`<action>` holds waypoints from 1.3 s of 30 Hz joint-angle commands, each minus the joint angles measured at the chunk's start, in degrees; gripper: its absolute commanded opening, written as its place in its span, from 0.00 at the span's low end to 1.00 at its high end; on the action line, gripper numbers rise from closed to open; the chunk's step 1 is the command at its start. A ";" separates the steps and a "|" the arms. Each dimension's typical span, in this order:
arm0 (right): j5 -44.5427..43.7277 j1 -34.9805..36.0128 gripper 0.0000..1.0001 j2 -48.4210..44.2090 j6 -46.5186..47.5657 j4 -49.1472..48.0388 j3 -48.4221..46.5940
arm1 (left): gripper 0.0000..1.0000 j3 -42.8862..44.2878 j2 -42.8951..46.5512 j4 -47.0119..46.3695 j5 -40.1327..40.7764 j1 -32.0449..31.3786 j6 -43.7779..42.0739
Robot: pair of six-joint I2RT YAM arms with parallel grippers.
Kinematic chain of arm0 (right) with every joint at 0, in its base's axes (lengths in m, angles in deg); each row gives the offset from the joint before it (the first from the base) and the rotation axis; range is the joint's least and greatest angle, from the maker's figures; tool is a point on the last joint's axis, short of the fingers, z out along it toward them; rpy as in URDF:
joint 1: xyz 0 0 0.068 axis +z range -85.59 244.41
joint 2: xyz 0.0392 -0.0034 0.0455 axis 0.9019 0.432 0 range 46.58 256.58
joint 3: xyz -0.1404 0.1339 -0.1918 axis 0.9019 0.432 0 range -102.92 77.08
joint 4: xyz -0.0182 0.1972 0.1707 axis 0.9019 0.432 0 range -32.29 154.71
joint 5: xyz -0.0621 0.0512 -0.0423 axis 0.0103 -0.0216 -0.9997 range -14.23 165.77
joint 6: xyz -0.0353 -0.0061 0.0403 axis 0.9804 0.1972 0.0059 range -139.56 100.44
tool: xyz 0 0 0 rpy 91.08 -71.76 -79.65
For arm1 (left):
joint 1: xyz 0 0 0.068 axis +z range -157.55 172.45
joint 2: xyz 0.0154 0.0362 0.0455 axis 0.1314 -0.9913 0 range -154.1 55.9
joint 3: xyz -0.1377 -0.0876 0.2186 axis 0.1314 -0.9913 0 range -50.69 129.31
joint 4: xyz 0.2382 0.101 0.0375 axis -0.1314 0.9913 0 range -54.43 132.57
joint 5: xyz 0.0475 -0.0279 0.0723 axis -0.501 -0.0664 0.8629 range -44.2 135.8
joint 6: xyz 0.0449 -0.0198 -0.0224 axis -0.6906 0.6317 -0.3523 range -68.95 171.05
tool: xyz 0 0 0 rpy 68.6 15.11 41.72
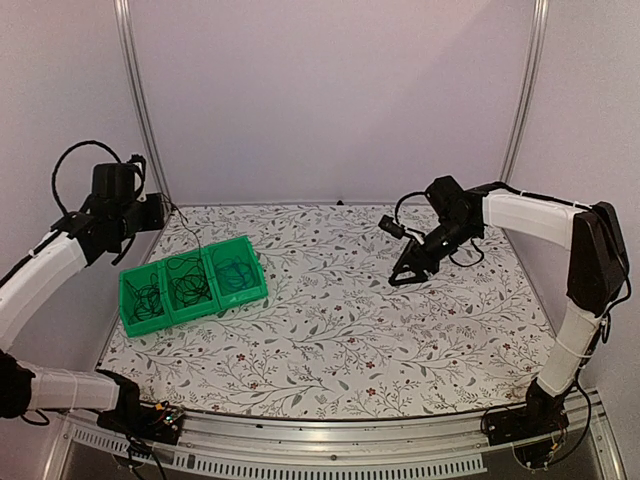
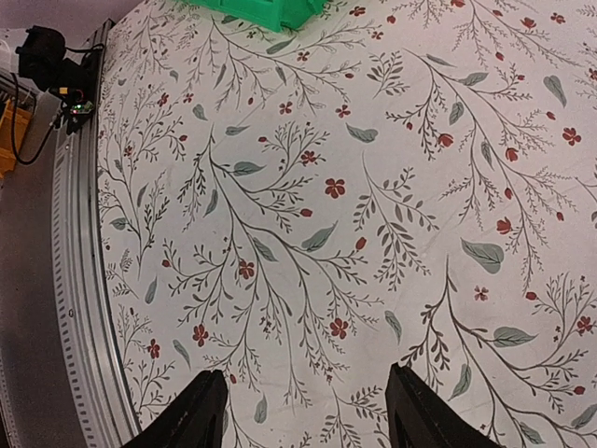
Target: Untangle the cables
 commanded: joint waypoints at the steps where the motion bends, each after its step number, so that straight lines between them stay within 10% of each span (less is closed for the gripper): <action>1: -0.66 0.13 0.63 -1.51 0.10 -0.46 0.84 | 0.00 -2.97 -1.73 1.05 -0.29 1.27 5.37; 16: -1.47 0.13 0.63 -2.80 0.38 -1.12 2.61 | 0.00 -5.39 -14.57 9.77 5.19 1.33 12.18; 28: -3.25 0.11 0.63 -3.47 0.86 -0.52 1.04 | 0.00 -5.93 -21.06 6.16 -7.54 1.22 13.00; 39: -4.57 -6.13 0.62 -11.15 -3.08 -11.62 -1.04 | 0.46 -0.51 -15.25 18.14 -4.07 1.29 11.13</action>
